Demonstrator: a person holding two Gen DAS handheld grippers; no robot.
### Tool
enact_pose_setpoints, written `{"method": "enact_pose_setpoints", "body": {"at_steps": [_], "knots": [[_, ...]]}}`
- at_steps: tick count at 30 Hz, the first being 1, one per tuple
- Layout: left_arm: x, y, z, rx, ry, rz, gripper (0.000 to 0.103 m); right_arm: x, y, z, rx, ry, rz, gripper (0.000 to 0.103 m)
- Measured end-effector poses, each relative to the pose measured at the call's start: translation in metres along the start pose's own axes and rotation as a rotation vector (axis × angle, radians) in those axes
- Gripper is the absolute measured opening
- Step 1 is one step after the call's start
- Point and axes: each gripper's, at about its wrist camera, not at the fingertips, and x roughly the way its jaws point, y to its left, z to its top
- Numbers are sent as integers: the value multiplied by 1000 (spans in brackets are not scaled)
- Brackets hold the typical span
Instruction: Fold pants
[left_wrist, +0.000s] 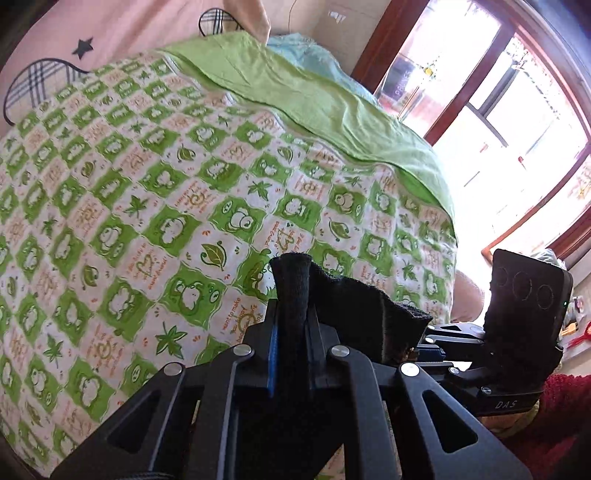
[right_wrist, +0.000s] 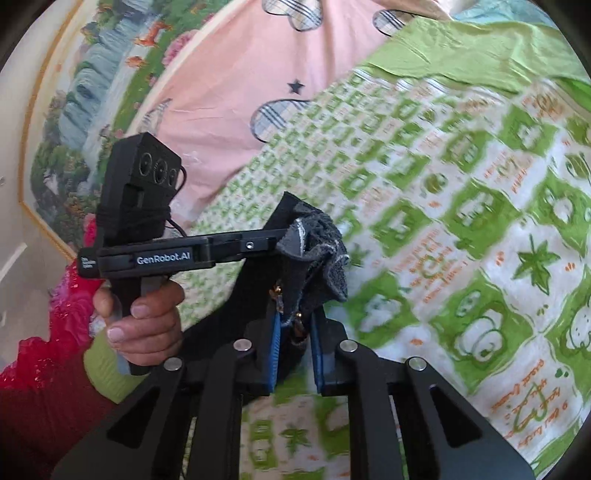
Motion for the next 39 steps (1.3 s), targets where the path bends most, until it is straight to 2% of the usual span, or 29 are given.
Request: {"method": "enact_pose_setpoints", "body": {"at_steps": [5,10,19,27,30,39], "knots": [[-49,2,-19,-29,-83,15,10,3,34,-1,-27,6,118,16],[-94,12,-51,-84,-159,28,10,19,77,-8,-91,56,202,16],[-144,39,-119,-206,-253,57,10,61,126,-34,-178,184,264,16],[-148,79,-175,-369,-268,50,9,102,140,-57,-245,308,264,16],[-142,94,-196,-434,-258,51,5,119,141,-68,-261,360,258,16],[-127,109,-235,-556,-237,75,5,143,142,-89,-331,456,211,16]]}}
